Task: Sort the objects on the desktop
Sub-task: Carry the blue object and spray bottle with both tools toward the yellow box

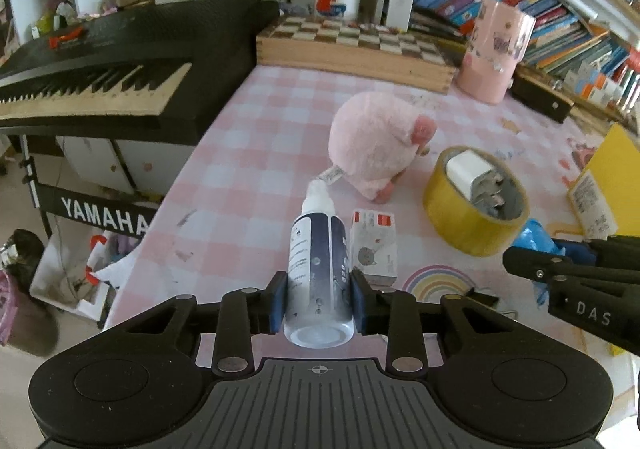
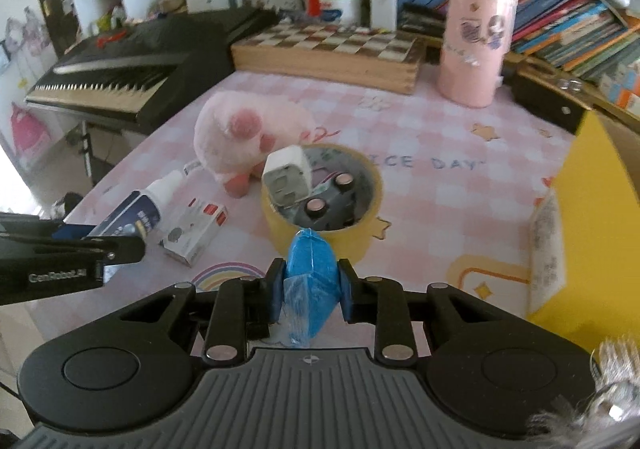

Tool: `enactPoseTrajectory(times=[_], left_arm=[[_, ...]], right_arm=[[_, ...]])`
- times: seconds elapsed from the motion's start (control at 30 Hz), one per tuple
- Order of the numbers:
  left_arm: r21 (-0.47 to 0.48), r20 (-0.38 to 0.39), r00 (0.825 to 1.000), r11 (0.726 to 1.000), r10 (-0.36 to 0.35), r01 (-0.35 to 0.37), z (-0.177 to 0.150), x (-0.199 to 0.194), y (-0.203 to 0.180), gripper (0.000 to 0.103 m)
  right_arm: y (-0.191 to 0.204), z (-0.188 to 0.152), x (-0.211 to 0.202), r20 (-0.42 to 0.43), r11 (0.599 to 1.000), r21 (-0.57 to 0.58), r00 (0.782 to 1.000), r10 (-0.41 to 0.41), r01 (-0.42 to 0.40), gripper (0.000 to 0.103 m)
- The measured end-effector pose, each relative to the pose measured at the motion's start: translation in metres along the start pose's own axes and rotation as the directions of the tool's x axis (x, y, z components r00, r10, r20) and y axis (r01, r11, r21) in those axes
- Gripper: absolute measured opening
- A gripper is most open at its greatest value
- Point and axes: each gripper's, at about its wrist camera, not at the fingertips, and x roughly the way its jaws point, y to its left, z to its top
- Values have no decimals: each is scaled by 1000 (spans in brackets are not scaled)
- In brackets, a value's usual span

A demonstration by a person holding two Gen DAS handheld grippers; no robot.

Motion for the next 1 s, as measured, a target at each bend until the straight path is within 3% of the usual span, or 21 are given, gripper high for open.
enactPoseTrajectory(times=[0.47, 1.0], left_arm=[[-11, 112, 987, 993, -112, 114, -21, -61, 16, 30], [46, 128, 960, 969, -248, 244, -69, -116, 34, 31]], right_arm=[[16, -25, -55, 49, 994, 102, 997, -54, 49, 25], [64, -91, -113, 36, 979, 181, 994, -101, 93, 24]])
